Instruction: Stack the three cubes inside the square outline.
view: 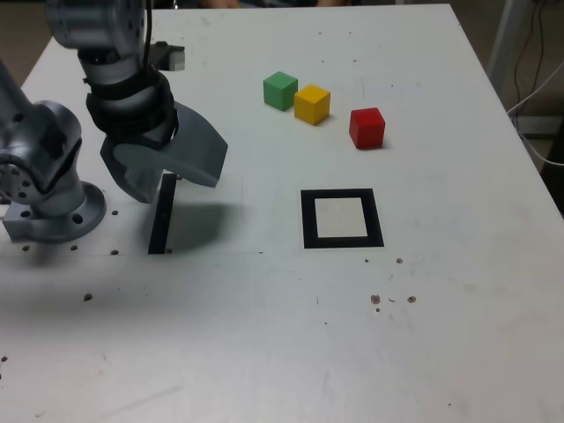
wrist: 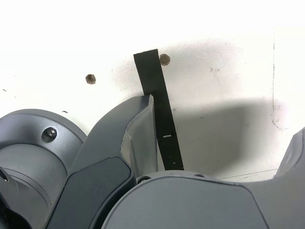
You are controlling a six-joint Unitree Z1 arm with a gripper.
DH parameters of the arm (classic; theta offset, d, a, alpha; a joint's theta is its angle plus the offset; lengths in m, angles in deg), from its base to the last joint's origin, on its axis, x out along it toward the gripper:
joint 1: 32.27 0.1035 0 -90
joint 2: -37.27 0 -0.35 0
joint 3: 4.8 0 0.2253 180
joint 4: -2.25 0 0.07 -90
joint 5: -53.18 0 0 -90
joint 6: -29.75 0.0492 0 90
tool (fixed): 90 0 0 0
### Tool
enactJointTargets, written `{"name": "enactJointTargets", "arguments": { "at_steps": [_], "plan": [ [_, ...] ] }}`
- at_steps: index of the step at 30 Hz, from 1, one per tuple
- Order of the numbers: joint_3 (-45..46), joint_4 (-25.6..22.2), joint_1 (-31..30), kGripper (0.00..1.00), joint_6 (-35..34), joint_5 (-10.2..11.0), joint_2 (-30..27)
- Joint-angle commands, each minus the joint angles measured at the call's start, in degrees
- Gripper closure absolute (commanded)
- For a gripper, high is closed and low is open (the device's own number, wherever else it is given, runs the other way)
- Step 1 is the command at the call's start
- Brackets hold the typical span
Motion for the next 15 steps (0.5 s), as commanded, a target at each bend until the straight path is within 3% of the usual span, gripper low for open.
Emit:
{"name": "enactJointTargets", "arguments": {
  "at_steps": [1,7,15],
  "plan": [
    [0.0,0.1,-0.1,0.01,-0.1,0.8,0.0],
    [-0.9,0.1,-0.1,0.01,-0.1,4.1,0.0],
    [-3.2,0.0,-0.1,0.01,1.1,-0.5,1.0]
  ]
}}
